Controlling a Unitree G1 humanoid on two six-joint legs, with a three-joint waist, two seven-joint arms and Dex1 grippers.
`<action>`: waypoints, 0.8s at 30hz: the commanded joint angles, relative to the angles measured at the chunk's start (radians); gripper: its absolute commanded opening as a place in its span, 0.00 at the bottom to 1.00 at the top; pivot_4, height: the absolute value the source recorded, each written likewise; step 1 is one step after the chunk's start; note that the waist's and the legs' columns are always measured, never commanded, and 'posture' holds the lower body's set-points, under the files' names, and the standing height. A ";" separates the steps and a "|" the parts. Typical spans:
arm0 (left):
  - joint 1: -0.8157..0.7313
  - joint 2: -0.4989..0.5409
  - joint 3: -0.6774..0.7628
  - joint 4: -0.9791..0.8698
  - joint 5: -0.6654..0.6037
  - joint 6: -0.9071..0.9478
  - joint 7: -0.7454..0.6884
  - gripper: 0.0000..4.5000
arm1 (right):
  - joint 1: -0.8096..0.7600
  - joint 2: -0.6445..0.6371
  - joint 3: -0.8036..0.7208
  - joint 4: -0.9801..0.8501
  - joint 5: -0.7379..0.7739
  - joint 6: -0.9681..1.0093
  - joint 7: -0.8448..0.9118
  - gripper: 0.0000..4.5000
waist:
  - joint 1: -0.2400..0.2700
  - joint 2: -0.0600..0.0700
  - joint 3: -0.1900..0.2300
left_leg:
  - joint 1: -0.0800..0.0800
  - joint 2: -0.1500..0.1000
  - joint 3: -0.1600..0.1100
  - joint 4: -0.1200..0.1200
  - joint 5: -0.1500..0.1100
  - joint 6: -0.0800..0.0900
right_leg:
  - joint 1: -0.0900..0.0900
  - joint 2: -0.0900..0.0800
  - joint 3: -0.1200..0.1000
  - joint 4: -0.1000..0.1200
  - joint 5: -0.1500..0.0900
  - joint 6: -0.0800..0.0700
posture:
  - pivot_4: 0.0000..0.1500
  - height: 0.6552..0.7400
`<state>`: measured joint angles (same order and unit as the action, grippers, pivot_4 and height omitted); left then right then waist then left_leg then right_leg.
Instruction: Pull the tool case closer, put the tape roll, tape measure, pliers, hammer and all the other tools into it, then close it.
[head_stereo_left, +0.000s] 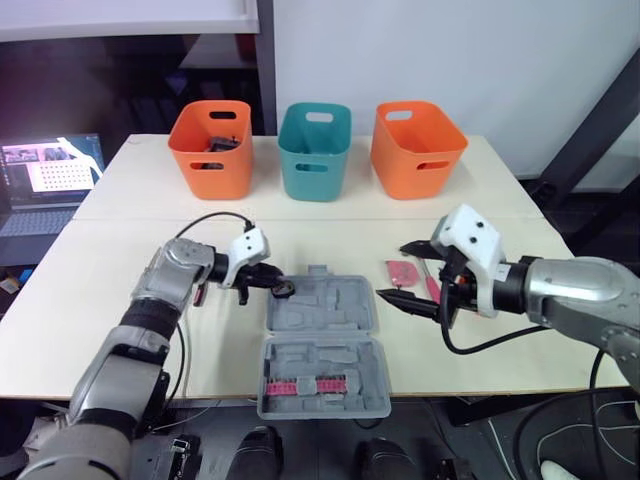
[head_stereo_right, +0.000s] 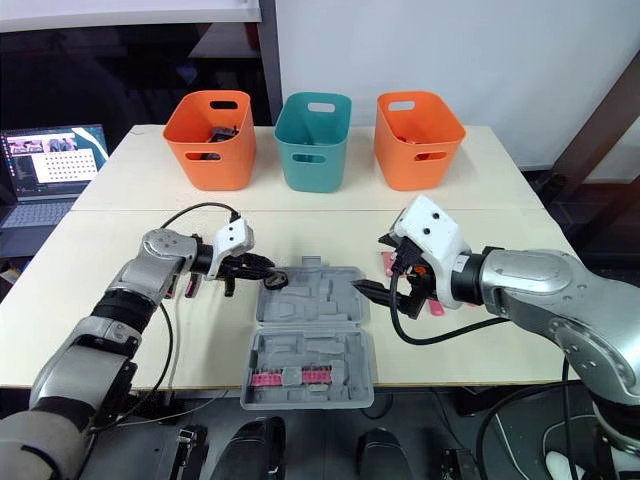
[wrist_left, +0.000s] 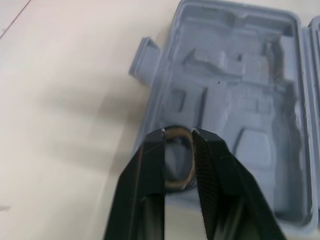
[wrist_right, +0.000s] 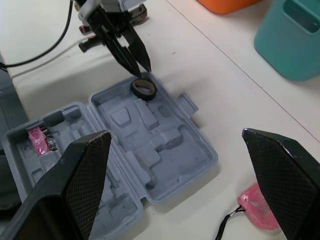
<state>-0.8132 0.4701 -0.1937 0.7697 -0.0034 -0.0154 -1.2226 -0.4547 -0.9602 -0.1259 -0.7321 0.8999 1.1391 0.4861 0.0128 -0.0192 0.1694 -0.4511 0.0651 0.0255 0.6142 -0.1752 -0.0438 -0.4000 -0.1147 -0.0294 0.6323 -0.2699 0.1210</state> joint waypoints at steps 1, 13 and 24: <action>-0.010 -0.015 0.037 0.024 -0.023 -0.051 0.030 0.18 | -0.018 0.001 -0.018 -0.012 -0.008 -0.020 -0.002 1.00 | 0.000 0.000 0.000 | 0.000 0.000 0.000 0.000 0.000 0.000 | 0.000 0.000 0.000 0.000 0.000 0.000 | 1.00 1.00; 0.042 -0.066 0.006 0.255 0.044 -0.232 0.101 0.18 | -0.016 -0.002 -0.035 -0.026 0.003 -0.007 -0.015 1.00 | -0.001 0.000 0.000 | 0.001 0.000 0.000 0.000 0.000 0.000 | 0.000 0.000 0.000 0.000 0.000 0.000 | 1.00 1.00; 0.029 -0.079 0.037 0.291 0.017 -0.267 0.080 0.18 | 0.004 0.007 -0.051 -0.034 0.019 -0.020 -0.018 1.00 | 0.000 0.000 -0.001 | 0.006 0.000 0.000 0.000 0.000 0.000 | 0.005 0.000 0.000 0.000 0.000 -0.001 | 1.00 1.00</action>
<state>-0.7821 0.3867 -0.1680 1.0605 0.0213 -0.3080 -1.1155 -0.4516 -0.9595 -0.1351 -0.7426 0.9095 1.1419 0.4684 0.0129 -0.0188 0.1683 -0.4455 0.0652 0.0255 0.6138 -0.1755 -0.0437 -0.3953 -0.1146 -0.0295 0.6320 -0.2703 0.1202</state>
